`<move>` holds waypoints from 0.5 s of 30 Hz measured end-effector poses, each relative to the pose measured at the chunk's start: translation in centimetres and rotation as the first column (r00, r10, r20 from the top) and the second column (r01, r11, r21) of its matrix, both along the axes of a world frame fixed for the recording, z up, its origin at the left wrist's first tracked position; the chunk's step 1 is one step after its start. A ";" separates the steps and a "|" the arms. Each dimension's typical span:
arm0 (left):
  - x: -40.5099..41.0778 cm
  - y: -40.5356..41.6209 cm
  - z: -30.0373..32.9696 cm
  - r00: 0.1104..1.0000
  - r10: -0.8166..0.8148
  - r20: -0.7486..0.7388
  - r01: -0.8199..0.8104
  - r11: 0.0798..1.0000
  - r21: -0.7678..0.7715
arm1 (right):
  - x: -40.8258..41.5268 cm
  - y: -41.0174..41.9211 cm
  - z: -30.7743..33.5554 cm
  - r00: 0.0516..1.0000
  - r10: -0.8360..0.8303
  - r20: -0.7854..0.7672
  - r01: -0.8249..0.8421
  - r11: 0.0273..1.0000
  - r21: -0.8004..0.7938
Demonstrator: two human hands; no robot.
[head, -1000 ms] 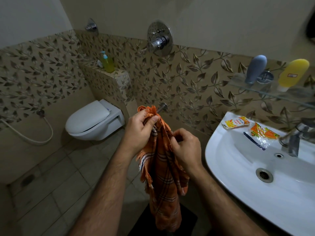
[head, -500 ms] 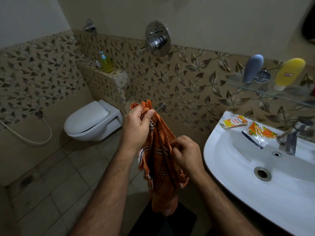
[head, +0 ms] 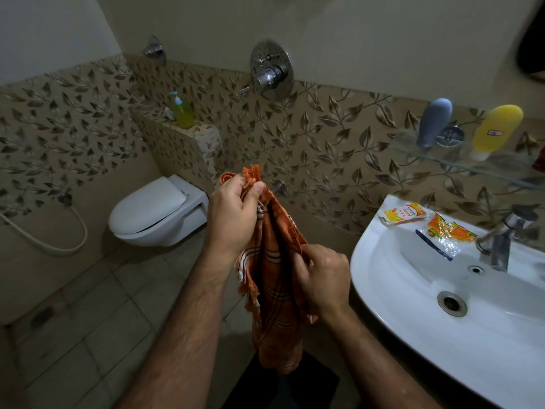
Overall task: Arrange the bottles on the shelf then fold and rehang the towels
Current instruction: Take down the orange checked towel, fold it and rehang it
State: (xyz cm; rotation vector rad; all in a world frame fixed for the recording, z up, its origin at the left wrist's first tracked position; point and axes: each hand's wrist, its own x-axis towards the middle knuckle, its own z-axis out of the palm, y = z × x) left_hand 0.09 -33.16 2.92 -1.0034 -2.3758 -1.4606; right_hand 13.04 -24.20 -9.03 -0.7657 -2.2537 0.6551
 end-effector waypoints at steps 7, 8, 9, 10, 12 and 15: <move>-1.4 -1.5 -0.7 0.998 0.003 0.060 -0.001 0.999 -0.043 | 0.8 1.0 0.1 0.998 0.055 -0.026 -0.058 0.987 -0.152; -1.5 -1.8 -0.8 0.998 0.003 0.069 0.000 0.999 -0.049 | 0.9 1.1 0.0 0.999 0.026 -0.023 -0.029 0.985 -0.169; -1.7 -2.0 -0.8 0.997 0.001 0.077 0.003 0.998 -0.055 | 1.1 1.2 0.1 1.000 0.003 -0.018 -0.007 0.981 -0.195; -1.8 -2.3 -0.9 0.997 -0.001 0.083 0.006 0.998 -0.064 | 1.2 1.4 0.2 1.000 -0.003 -0.017 0.000 0.975 -0.224; -2.1 -2.7 -1.1 0.996 0.003 0.092 0.006 0.995 -0.096 | 1.3 1.6 0.4 1.000 0.014 -0.009 -0.016 0.966 -0.258; -2.7 -3.3 -1.8 0.996 0.006 0.091 0.007 0.990 -0.141 | 1.6 2.0 0.8 1.000 -0.016 0.006 0.017 0.935 -0.355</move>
